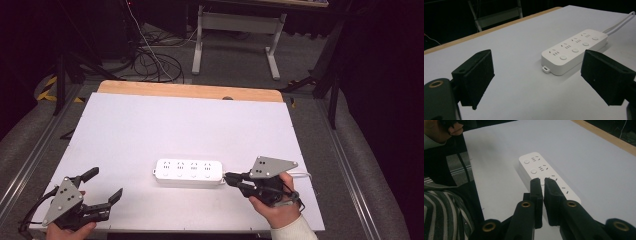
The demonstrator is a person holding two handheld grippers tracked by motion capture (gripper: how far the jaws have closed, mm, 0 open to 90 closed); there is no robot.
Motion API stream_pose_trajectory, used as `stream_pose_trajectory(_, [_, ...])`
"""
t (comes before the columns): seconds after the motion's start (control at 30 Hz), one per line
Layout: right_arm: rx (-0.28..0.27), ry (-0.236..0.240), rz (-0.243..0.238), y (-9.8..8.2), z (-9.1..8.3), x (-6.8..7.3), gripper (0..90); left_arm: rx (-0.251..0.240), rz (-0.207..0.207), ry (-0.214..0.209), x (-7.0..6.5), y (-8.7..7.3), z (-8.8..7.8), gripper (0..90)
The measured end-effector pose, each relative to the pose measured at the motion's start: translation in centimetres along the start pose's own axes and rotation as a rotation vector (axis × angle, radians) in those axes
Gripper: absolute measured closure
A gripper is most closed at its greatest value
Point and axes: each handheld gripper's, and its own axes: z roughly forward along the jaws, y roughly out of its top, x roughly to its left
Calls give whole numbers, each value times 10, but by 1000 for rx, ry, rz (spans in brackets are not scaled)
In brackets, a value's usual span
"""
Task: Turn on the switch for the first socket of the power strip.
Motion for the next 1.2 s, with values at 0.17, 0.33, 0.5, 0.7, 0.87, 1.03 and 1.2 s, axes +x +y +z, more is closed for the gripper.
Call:
stream_pose_trajectory(0.17, [17, 0, 15, 6, 7, 0, 900, 0, 0, -2, 0, 0, 0, 121])
stream_pose_trajectory(0.33, [31, 0, 26, 11, 15, -3, 900, 1, 0, -1, 0, 0, 0, 121])
stream_pose_trajectory(0.5, [60, -23, 54, 15, 29, -9, 900, 1, -1, 0, 0, 0, 0, 122])
stream_pose_trajectory(0.7, [81, -15, 98, 16, 44, -16, 900, 2, -1, 0, 0, 0, 0, 122])
stream_pose_trajectory(0.87, [121, -23, 100, 17, 61, -19, 900, 8, 7, 1, 1, 0, 0, 123])
stream_pose_trajectory(1.03, [149, -32, 98, 16, 71, -22, 900, 16, 5, 1, 1, 0, 1, 123])
stream_pose_trajectory(1.2, [170, -46, 89, 15, 80, -24, 900, 14, 0, 1, 0, 0, 1, 123])
